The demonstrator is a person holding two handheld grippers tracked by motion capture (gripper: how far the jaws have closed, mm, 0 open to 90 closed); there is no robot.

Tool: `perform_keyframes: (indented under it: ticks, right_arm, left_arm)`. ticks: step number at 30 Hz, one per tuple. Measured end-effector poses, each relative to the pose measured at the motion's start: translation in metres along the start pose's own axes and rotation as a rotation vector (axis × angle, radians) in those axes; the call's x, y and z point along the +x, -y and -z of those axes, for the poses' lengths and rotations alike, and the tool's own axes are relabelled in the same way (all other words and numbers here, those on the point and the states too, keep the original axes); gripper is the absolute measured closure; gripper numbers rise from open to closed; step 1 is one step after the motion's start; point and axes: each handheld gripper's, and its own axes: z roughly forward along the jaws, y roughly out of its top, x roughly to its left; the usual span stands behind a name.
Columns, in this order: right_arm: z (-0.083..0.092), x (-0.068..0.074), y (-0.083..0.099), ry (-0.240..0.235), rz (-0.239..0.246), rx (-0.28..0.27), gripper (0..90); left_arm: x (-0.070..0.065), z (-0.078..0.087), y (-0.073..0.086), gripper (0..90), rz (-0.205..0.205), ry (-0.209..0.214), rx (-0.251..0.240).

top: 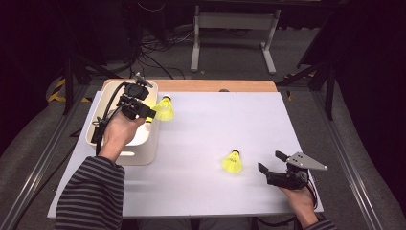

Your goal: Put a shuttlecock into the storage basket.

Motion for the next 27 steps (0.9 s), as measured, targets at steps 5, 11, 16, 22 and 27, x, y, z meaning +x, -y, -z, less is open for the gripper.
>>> perform_keyframes:
  ticks: [5, 11, 16, 22, 27]
  right_arm:
    - [0.0, 0.0, 0.0, -0.001, 0.0, 0.0, 16.2]
    - [0.0, 0.0, 0.0, -0.001, -0.001, -0.001, 16.2]
    - [0.0, 0.0, 0.0, 0.0, 0.001, -0.001, 16.2]
    - [0.0, 0.0, 0.0, 0.0, 0.001, -0.002, 16.2]
    - [0.0, 0.0, 0.0, 0.0, 0.0, -0.001, 16.2]
  left_arm:
    - [0.003, 0.002, 0.001, 90.0, 0.008, 0.001, -0.004]
    - [0.007, 0.005, 0.003, 90.0, 0.012, -0.002, -0.014]
    - [0.009, 0.007, 0.004, 90.0, 0.022, -0.002, -0.017]
    - [0.012, 0.009, 0.006, 90.0, 0.027, -0.005, -0.02]
    - [0.014, 0.01, 0.007, 90.0, 0.035, -0.005, -0.024]
